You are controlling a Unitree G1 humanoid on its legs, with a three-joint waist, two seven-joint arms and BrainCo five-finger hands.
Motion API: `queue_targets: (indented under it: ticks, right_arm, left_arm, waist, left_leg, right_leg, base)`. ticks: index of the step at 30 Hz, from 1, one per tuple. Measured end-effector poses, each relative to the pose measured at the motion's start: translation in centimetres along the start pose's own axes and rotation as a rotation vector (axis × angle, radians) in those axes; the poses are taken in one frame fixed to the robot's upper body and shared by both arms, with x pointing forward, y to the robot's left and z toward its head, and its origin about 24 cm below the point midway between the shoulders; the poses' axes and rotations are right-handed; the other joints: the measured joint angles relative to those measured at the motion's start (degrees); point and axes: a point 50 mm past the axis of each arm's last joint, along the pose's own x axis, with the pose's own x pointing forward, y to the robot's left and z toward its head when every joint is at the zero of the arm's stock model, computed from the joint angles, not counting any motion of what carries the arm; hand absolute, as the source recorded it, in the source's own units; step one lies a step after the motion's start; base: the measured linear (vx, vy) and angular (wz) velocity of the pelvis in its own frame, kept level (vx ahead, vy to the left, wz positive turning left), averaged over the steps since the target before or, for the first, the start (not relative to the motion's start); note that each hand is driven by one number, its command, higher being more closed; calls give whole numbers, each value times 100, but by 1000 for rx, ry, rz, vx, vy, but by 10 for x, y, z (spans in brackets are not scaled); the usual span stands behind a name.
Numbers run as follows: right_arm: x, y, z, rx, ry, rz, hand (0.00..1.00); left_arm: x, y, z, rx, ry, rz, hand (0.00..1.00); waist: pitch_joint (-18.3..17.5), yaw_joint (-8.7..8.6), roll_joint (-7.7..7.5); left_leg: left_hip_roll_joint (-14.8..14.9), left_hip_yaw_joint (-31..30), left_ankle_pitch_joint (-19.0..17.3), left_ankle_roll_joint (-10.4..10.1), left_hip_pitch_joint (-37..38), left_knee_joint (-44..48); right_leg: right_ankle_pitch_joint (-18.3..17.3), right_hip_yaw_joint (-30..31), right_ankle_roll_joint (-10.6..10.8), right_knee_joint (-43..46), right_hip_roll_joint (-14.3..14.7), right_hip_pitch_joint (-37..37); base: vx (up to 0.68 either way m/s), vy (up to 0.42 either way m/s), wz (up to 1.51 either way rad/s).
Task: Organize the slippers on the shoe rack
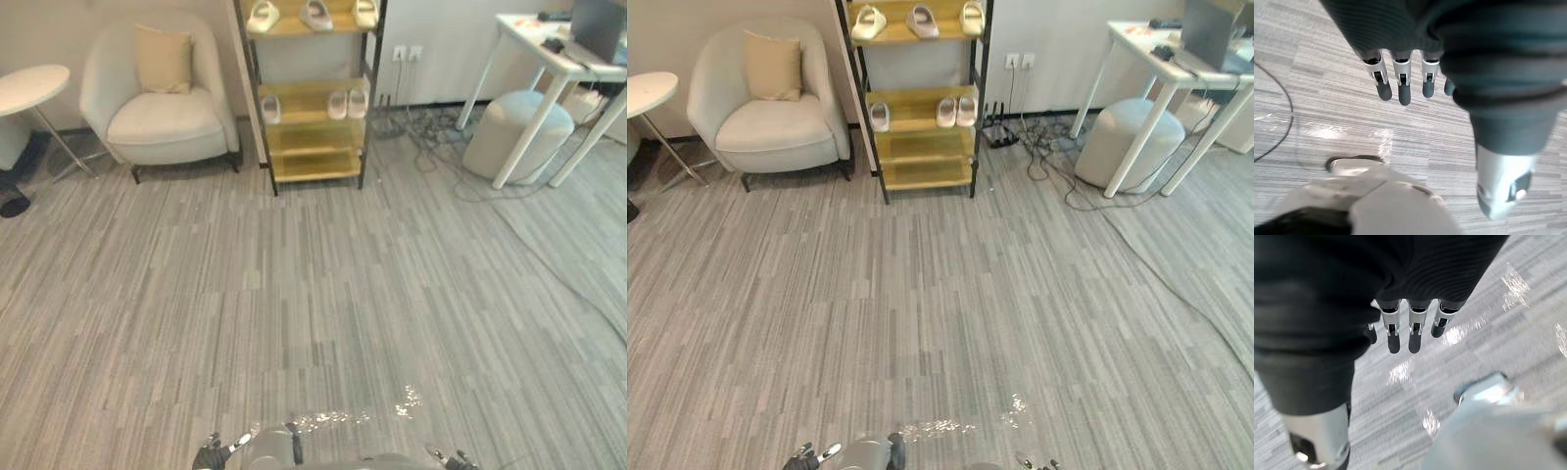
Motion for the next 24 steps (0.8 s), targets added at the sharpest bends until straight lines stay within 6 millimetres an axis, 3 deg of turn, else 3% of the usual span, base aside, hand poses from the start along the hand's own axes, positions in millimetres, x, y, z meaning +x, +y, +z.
queue_targets:
  ticks: [1, 2, 3, 4, 5, 6, 7, 8, 9, 10, 11, 12, 13, 14, 15, 17, 18, 19, 20, 22, 24]
  right_arm:
    - [0, 0, 1, -5, -8, 3, 0]
    - [0, 4, 6, -13, -34, 16, 0]
    - [0, 6, 11, -19, -57, 26, 0]
    - [0, 7, 12, -17, -62, 33, 0]
    - [0, 11, 15, -15, -75, 49, 0]
    - [1, 14, 19, -19, -86, 56, 0]
    - [2, 16, 23, -18, -97, 62, 0]
    - [2, 18, 26, -17, -110, 66, 0]
    - [2, 21, 29, -15, -124, 74, 0]
    - [3, 23, 31, -13, -129, 79, 0]
    - [3, 27, 33, -13, -135, 89, 0]
    - [3, 29, 33, -20, -132, 95, 0]
    - [3, 31, 28, -30, -117, 102, 0]
    - [4, 29, 35, -29, -131, 94, 0]
    - [7, 25, 41, -58, -139, 84, 0]
    - [8, 26, 45, -59, -146, 84, 0]
    - [7, 27, 44, -60, -146, 87, 0]
    - [7, 31, 43, -66, -142, 99, 0]
    - [6, 34, 41, -87, -140, 113, 0]
    - [6, 35, 38, -73, -126, 121, 0]
    - [5, 36, 34, -36, -118, 122, 0]
  left_arm:
    - [0, 0, -1, 1, 1, 0, 0]
    - [0, 1, -1, 5, 3, 2, 0]
    - [0, 3, 0, 22, 2, 2, 0]
    - [0, 4, 2, 26, 0, 3, 0]
    - [2, 3, 8, 27, -19, -1, 0]
    - [4, 0, 15, 24, -40, -8, 0]
    - [4, -3, 18, 22, -49, -14, 0]
    - [5, -10, 21, 13, -59, -31, 0]
    - [6, -19, 26, 3, -71, -50, 0]
    - [6, -24, 26, -3, -72, -61, 0]
    - [5, -34, 25, -2, -69, -86, 0]
    - [5, -31, 25, 26, -71, -89, 0]
    - [6, -28, 26, 46, -71, -86, 0]
    - [6, -32, 23, 41, -46, -90, 0]
    - [5, -42, 17, 30, -21, -112, 0]
    - [4, -50, 16, -36, -17, -116, 0]
    - [4, -51, 17, -46, -18, -118, 0]
    - [5, -49, 21, -77, -33, -103, 0]
    - [5, -46, 26, -85, -56, -95, 0]
    - [6, -42, 32, -83, -85, -87, 0]
    - [5, -40, 34, -86, -105, -82, 0]
  waist:
    - [0, -4, 0]
    - [3, -3, -27]
    - [21, -31, -39]
    - [26, -58, -43]
    - [39, -81, -90]
    - [45, -78, -91]
    - [67, -84, -65]
    - [97, -117, -10]
    - [112, -139, 15]
    - [113, -159, 19]
    - [111, -228, 13]
    - [93, -266, -35]
    - [98, -293, -149]
    - [88, -282, 49]
    - [74, -283, 299]
    - [120, -282, 481]
    - [130, -282, 487]
    - [163, -289, 455]
    - [246, -252, 382]
    - [294, -230, 317]
    - [295, -159, 261]
  left_leg:
    - [-11, 15, -48, 16, 94, 0]
    - [-20, 99, -204, 56, 414, -4]
    - [-15, 118, -329, 85, 658, -14]
    - [-15, 104, -356, 88, 748, -29]
    - [5, 60, -409, 87, 1073, -201]
    - [75, 4, -409, 87, 1353, -407]
    - [130, -18, -408, 86, 1499, -536]
    - [277, -66, -407, 86, 1787, -747]
    - [406, -97, -407, 85, 1974, -877]
    - [468, -114, -407, 85, 2055, -946]
    - [563, -175, -407, 85, 2144, -1031]
    - [540, -267, -404, 75, 2178, -1081]
    - [424, -412, -409, 51, 2269, -1105]
    - [633, -552, -457, -34, 2345, -1072]
    - [845, -654, -302, -292, 2292, -873]
    - [1035, -869, -4, -609, 2005, -92]
    - [1059, -922, 77, -658, 1903, 203]
    - [1090, -1166, 612, -589, 1365, 1546]
    - [1189, -1246, 651, -578, 802, 2822]
    - [1294, -1021, 410, -571, 124, 3802]
    - [1354, -633, 172, -516, -273, 3654]
  right_leg:
    - [38, -7, 109, 282, -4, -72]
    - [321, -6, 542, 1336, -1, -427]
    - [570, -87, 648, 2221, -26, -736]
    - [562, -173, 621, 2507, -55, -839]
    - [481, -536, 454, 3041, -125, -1116]
    - [338, -887, 196, 3160, -147, -1321]
    - [260, -1069, 82, 3099, -139, -1381]
    - [128, -1449, -150, 2750, -115, -1500]
    - [90, -1674, -246, 2193, -71, -1605]
    - [111, -1733, -284, 1777, -33, -1667]
    - [340, -1714, -378, 812, 65, -1763]
    - [813, -1628, -396, -82, 124, -1716]
    - [1790, -1527, -544, -751, 75, -1647]
    - [1727, -1582, -618, -580, 239, -1641]
    - [1567, -1650, -704, -731, 458, -1490]
    - [1395, -1708, -862, -891, 664, -1247]
    - [1356, -1714, -883, -936, 690, -1163]
    - [1231, -1704, -929, -1085, 740, -824]
    - [1111, -1684, -1011, -1250, 768, -461]
    - [838, -1650, -1113, -1444, 794, 128]
    - [785, -1532, -1004, -1594, 800, 483]
  base:
    - [442, 204, -32]
    - [390, 103, -27]
    - [471, 103, -21]
    - [408, 8, 0]
    - [423, -40, 8]
    - [434, -58, 8]
    - [427, -91, 12]
    - [441, -122, 18]
    - [439, -138, 20]
    - [451, -176, 25]
    - [430, -225, 29]
    - [435, -242, 33]
    - [463, -286, 10]
    - [475, -265, -8]
    - [479, -268, -24]
    - [505, -254, -10]
    - [437, -222, 2]
    - [348, -186, 0]
    - [325, -171, -2]
    - [335, -150, -3]
    - [298, -49, -27]
